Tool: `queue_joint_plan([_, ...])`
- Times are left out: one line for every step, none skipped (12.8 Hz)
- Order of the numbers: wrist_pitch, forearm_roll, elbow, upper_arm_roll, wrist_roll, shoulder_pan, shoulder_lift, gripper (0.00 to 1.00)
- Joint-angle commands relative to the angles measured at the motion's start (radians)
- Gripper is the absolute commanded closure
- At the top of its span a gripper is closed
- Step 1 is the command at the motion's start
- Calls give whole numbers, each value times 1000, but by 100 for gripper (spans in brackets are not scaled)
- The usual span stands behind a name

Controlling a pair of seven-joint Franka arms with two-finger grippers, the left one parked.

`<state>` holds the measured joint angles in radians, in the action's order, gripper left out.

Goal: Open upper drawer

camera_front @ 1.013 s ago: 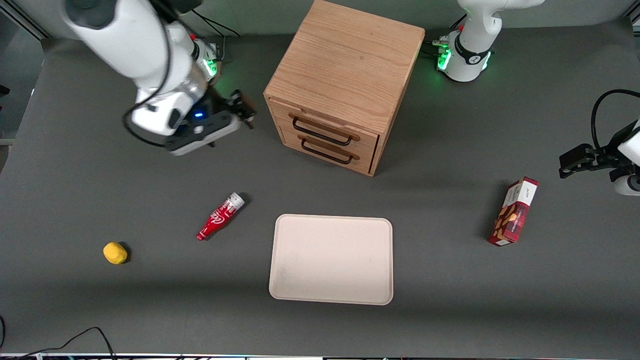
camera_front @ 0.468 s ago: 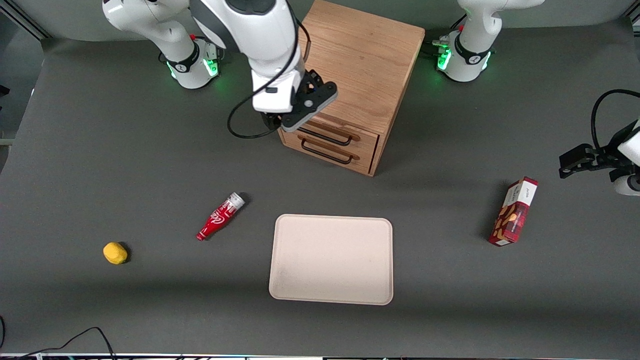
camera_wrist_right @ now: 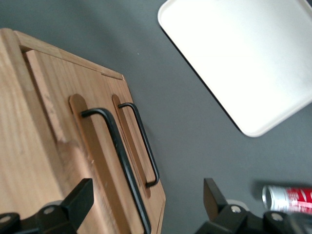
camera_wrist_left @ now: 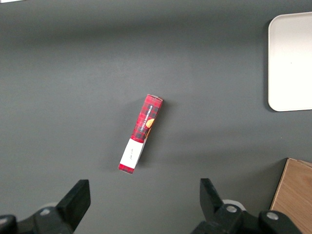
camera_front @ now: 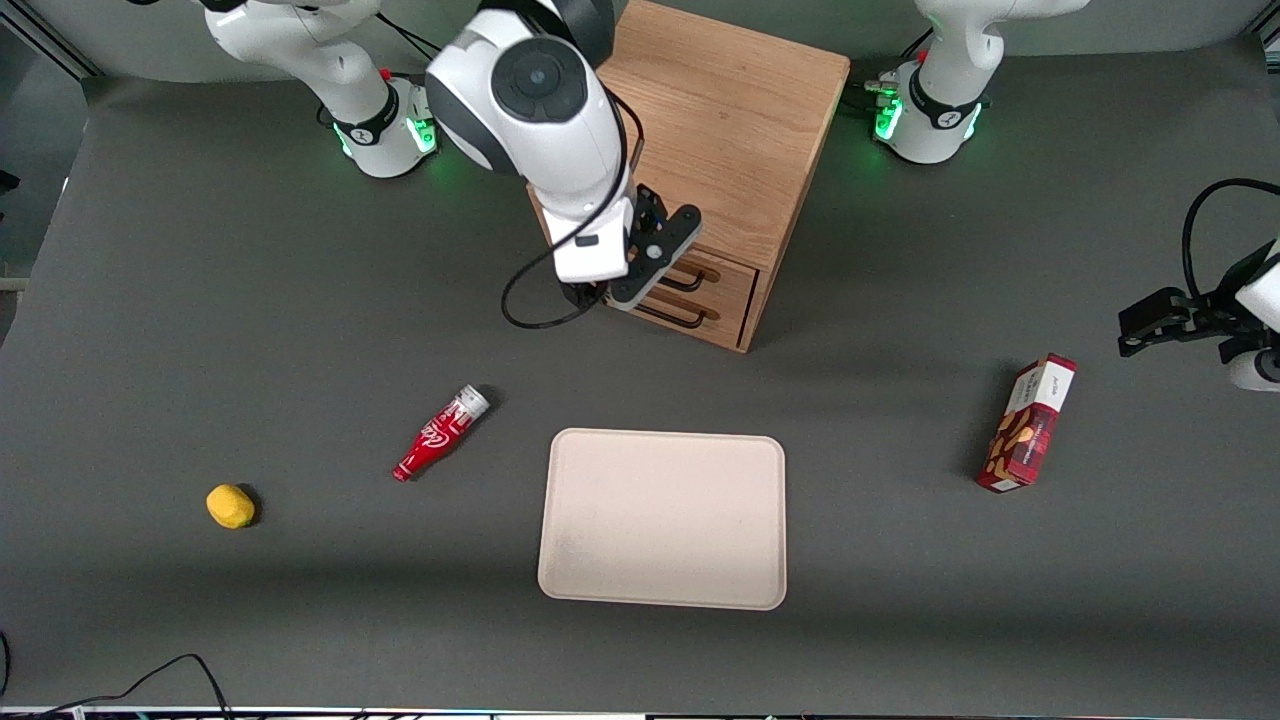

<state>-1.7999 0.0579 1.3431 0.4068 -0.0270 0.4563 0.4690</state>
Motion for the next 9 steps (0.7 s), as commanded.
queue_joint_plan([-33,19,8,-3,-68,12,22,0])
queue_joint_plan([-33,19,11,-3,-83,10,29,0])
queue_joint_plan([-33,17,13,-3,-94,9,37,0])
queue_joint_plan([-33,17,22,-3,-96,8,42,0])
queue_joint_plan([-33,11,37,-3,-106,5,43,0])
queue_joint_plan([-32,10,50,-5,-137,2,43,0])
queue_joint_plan([-32,10,60,-5,-163,-7,43,0])
queue_joint_plan([-32,10,70,-5,-172,-11,42,0])
queue_joint_plan([-32,10,71,-6,-186,-11,42,0])
